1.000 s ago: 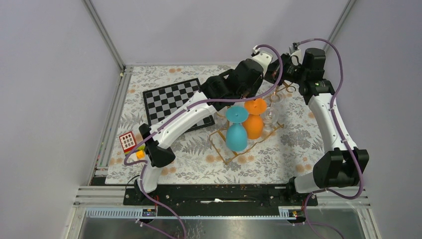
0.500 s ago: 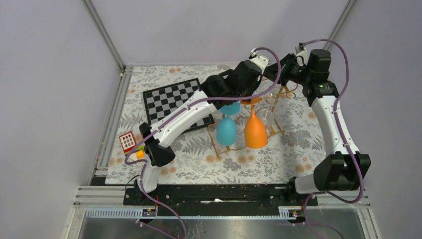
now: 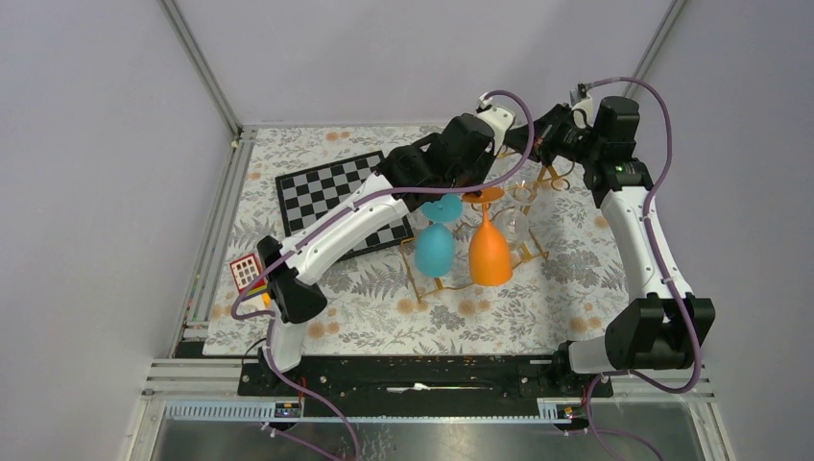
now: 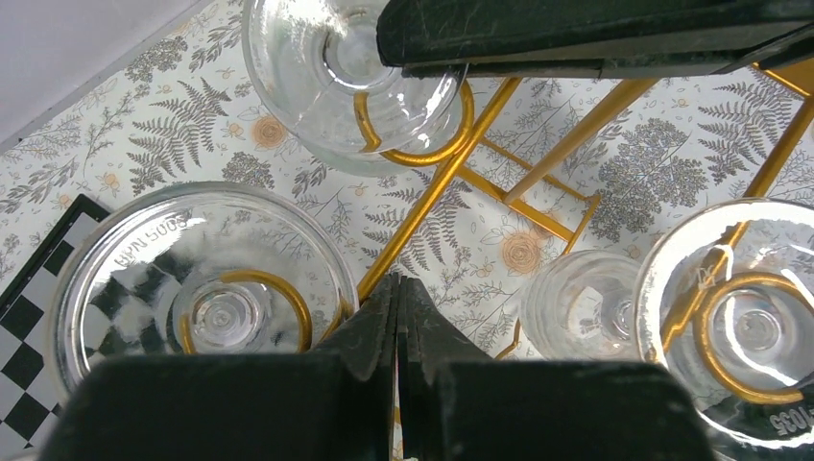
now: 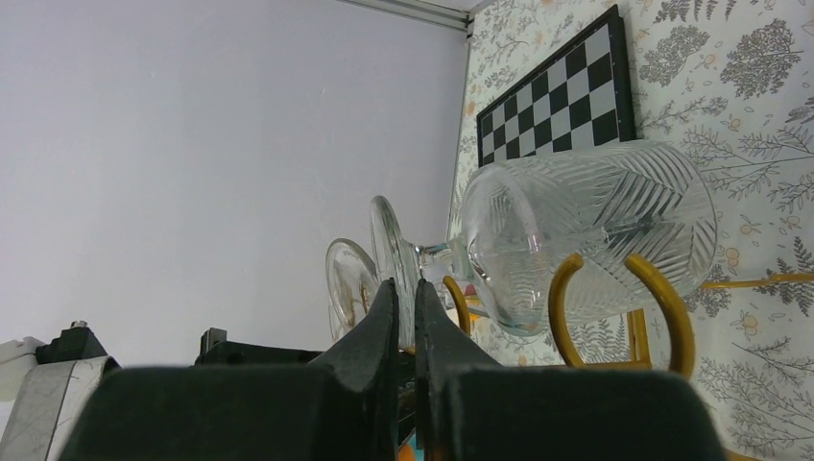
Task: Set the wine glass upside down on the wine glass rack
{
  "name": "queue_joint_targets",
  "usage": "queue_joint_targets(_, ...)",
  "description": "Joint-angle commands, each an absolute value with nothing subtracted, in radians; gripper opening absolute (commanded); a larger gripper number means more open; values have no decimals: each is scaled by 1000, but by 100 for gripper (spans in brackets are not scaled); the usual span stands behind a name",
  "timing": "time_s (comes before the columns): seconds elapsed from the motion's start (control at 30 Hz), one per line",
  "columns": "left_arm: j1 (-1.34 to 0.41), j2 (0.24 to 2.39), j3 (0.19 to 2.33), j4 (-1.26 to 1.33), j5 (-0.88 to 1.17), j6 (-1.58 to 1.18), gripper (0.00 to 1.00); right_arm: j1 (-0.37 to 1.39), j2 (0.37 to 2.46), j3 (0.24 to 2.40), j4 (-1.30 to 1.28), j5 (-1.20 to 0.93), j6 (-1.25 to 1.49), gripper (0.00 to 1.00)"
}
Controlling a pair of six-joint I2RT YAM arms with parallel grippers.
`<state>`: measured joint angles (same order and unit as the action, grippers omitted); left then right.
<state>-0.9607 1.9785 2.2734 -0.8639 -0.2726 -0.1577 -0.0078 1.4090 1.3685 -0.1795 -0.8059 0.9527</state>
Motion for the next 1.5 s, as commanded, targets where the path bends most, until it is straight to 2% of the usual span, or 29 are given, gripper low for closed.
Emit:
queue_joint_targets(0.0,-851,1901,2262,-777,-430,-125,0,-23,1400,1295,-335,-933,941,0)
queue_joint_targets(0.4,-865,1843,2199,-733,-371,-153,0,-23,1413,1253,-137,-941,1109,0)
queue_joint_targets(0.67,-866,1828,2186,-726,-309,-168,0,-24,1432,1276,-118,-933,1132,0)
queue_joint_targets(1.13,-867,1761,2106,-604,-82,-206,0,-23,1482,1340,-53,-944,1169,0)
queue_joint_targets(1.47,-867,1714,2050,-512,28,-250,0,-23,1513,1377,122,-974,1240,0)
